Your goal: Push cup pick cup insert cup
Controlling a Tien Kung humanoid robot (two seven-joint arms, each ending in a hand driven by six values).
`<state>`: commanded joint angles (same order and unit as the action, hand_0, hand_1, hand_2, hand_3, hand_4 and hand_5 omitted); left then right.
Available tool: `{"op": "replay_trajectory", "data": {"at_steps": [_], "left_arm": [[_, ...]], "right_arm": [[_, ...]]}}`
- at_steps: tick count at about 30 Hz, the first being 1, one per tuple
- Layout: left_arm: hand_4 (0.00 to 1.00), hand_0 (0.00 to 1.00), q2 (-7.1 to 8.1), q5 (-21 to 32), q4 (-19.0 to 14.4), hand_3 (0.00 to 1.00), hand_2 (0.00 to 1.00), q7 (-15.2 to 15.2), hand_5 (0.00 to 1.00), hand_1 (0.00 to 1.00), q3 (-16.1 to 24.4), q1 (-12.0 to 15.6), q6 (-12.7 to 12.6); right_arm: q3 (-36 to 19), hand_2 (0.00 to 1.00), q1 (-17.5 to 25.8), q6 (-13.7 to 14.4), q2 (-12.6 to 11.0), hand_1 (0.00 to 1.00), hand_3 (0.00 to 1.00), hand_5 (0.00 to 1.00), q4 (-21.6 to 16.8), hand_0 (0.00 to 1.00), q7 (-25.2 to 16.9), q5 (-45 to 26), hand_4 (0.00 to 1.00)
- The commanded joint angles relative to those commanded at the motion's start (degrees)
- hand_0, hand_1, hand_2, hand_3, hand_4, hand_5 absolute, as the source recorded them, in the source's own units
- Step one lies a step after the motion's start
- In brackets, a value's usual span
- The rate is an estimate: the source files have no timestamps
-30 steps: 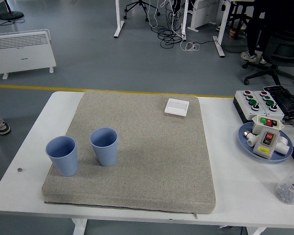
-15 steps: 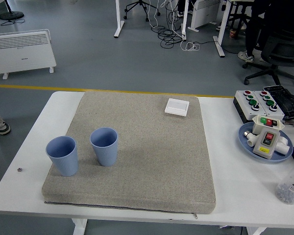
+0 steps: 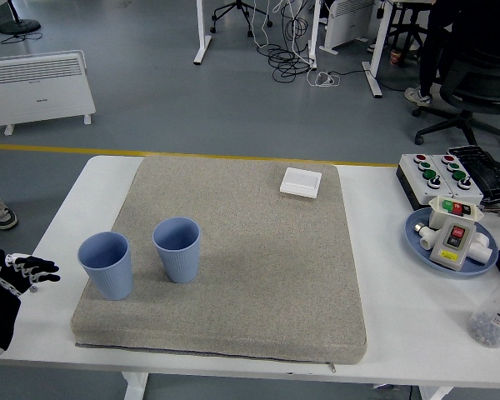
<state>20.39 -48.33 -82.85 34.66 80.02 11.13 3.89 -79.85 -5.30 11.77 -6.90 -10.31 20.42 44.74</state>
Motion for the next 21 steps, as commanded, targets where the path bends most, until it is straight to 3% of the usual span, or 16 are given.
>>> {"op": "replay_trajectory", "data": {"at_steps": [2,13,21], "left_arm": [[0.588,0.535,-0.54,1.1,0.3,0.455,0.500,0.9,0.998,0.530,-0.7,0.2,-0.1],[0.586,0.553,-0.26,1.0,3.5,0.456,0.501,-0.2,0.998,0.534,-3.9,-0.5,0.2],[0.590,0.552,0.11,-2.1,7.2,0.454,0.500,-1.8,0.998,0.530,-7.3,-4.5,0.3]], "right_arm": [[0.0,0.604,0.0,0.0,0.0,0.592,0.579,0.563,0.0,0.677,0.0,0.0,0.103],[0.1,0.603,-0.2,0.0,0.0,0.592,0.579,0.565,0.0,0.677,0.1,0.1,0.102],[0.1,0.602,-0.1,0.1,0.1,0.592,0.579,0.565,0.0,0.677,0.1,-0.2,0.101]]}}
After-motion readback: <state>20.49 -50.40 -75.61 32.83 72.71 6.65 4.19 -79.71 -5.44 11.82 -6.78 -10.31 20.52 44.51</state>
